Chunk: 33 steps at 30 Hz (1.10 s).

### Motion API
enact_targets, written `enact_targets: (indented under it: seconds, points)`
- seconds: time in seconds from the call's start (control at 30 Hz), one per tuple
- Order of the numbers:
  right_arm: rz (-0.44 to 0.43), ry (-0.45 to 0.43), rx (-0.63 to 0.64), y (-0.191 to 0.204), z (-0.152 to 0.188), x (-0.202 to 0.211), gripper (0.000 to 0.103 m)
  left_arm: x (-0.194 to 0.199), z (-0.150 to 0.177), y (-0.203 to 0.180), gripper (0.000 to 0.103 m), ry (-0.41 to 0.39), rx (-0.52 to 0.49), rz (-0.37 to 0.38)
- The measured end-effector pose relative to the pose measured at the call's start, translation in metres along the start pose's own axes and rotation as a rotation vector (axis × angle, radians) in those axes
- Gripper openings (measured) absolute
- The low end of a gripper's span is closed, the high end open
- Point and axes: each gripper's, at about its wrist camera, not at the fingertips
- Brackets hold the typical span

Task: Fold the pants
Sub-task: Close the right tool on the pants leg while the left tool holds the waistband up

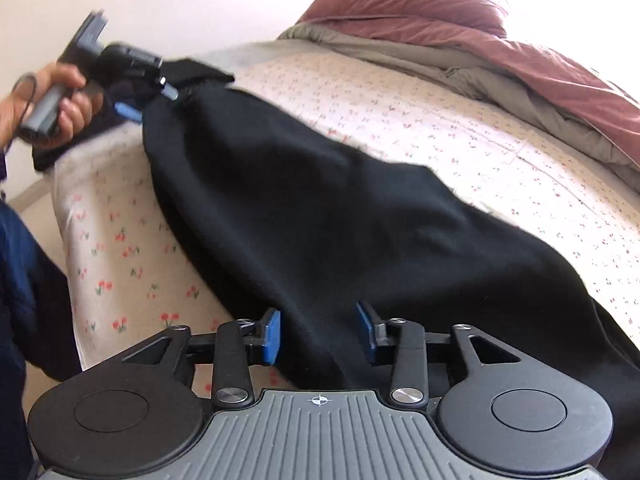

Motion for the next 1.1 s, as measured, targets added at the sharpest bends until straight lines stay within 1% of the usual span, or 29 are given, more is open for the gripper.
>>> enact_targets:
  seconds: [0.03, 0.07, 0.1, 0.13, 0.17, 0.23, 0.27, 0.3, 0.37, 0.4, 0.43, 0.47, 0.5, 0.57, 0.6, 0.63, 0.67, 0.7, 0.73, 0.77, 0.8, 0.87, 0.93, 1.0, 1.07, 1.1]
  points:
    - [-0.015, -0.032, -0.033, -0.011, -0.008, 0.008, 0.048, 0.002, -0.003, 0.001, 0.082, -0.024, 0.014, -0.009]
    - [-0.027, -0.066, -0.067, -0.021, -0.02, 0.01, 0.052, 0.001, -0.007, -0.001, 0.083, -0.055, 0.036, -0.026]
    - [-0.032, -0.093, -0.092, -0.033, -0.029, 0.013, 0.055, -0.002, -0.008, -0.005, 0.083, -0.062, 0.045, -0.032]
    - [-0.039, -0.12, -0.122, -0.049, -0.041, 0.013, 0.056, -0.007, -0.01, -0.011, 0.083, -0.053, 0.043, -0.022]
    - [-0.05, -0.135, -0.154, -0.063, -0.05, 0.012, 0.057, -0.014, -0.01, -0.02, 0.083, -0.033, 0.024, 0.006]
    - [-0.098, -0.161, -0.248, -0.096, -0.066, 0.007, 0.057, -0.025, -0.008, -0.039, 0.083, 0.001, -0.04, 0.054]
    - [-0.12, -0.165, -0.3, -0.115, -0.074, 0.0, 0.057, -0.027, -0.006, -0.048, 0.083, -0.004, -0.065, 0.059]
    - [-0.118, -0.154, -0.319, -0.126, -0.082, -0.008, 0.057, -0.029, -0.002, -0.061, 0.083, -0.024, -0.107, 0.058]
    - [-0.064, -0.088, -0.275, -0.138, -0.1, -0.037, 0.057, -0.03, 0.003, -0.08, 0.083, -0.062, -0.192, 0.012]
    - [-0.056, -0.051, -0.249, -0.141, -0.106, -0.052, 0.057, -0.027, 0.006, -0.089, 0.082, -0.095, -0.241, -0.005]
    - [-0.066, -0.032, -0.242, -0.144, -0.111, -0.065, 0.057, -0.024, 0.007, -0.094, 0.08, -0.124, -0.265, -0.002]
    - [-0.094, -0.01, -0.243, -0.149, -0.115, -0.082, 0.057, -0.019, 0.007, -0.098, 0.078, -0.174, -0.277, 0.015]
    - [-0.12, 0.011, -0.248, -0.156, -0.116, -0.096, 0.057, -0.014, 0.006, -0.099, 0.078, -0.211, -0.27, 0.027]
    - [-0.151, 0.047, -0.274, -0.168, -0.118, -0.12, 0.057, -0.011, 0.005, -0.098, 0.078, -0.243, -0.245, 0.047]
    - [-0.19, 0.074, -0.311, -0.177, -0.116, -0.134, 0.057, -0.017, 0.005, -0.098, 0.078, -0.215, -0.241, 0.063]
    - [-0.234, 0.096, -0.343, -0.182, -0.113, -0.144, 0.059, -0.025, 0.005, -0.099, 0.078, -0.162, -0.25, 0.064]
    - [-0.258, 0.088, -0.342, -0.184, -0.111, -0.147, 0.058, -0.041, 0.008, -0.103, 0.077, -0.07, -0.277, 0.031]
    - [-0.29, 0.072, -0.323, -0.183, -0.111, -0.144, 0.044, -0.051, 0.011, -0.107, 0.076, -0.03, -0.301, -0.02]
    - [-0.33, 0.056, -0.306, -0.182, -0.112, -0.14, 0.034, -0.061, 0.016, -0.111, 0.073, -0.005, -0.339, -0.106]
    - [-0.346, 0.036, -0.287, -0.177, -0.112, -0.133, 0.021, -0.066, 0.019, -0.113, 0.073, -0.014, -0.372, -0.161]
    - [-0.346, 0.024, -0.263, -0.172, -0.113, -0.127, 0.018, -0.066, 0.019, -0.114, 0.073, -0.024, -0.377, -0.17]
    - [-0.365, 0.015, -0.206, -0.158, -0.114, -0.111, 0.017, -0.066, 0.018, -0.115, 0.072, -0.026, -0.363, -0.185]
    - [-0.374, 0.018, -0.151, -0.146, -0.115, -0.101, 0.017, -0.065, 0.02, -0.116, 0.07, -0.035, -0.374, -0.208]
    - [-0.407, 0.03, -0.105, -0.136, -0.115, -0.097, 0.017, -0.066, 0.022, -0.117, 0.069, -0.041, -0.384, -0.222]
    - [-0.372, 0.075, -0.083, -0.135, -0.116, -0.104, 0.019, -0.065, 0.023, -0.118, 0.068, -0.048, -0.402, -0.231]
    - [-0.344, 0.11, -0.106, -0.14, -0.115, -0.115, 0.021, -0.063, 0.024, -0.119, 0.067, -0.053, -0.412, -0.232]
Point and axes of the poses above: each gripper's, at about its wrist camera, not at the fingertips, and x roughly against the way its jaws point, y to its left, z to its underside, and after that the axes turned 11 degrees about -z, right-handed
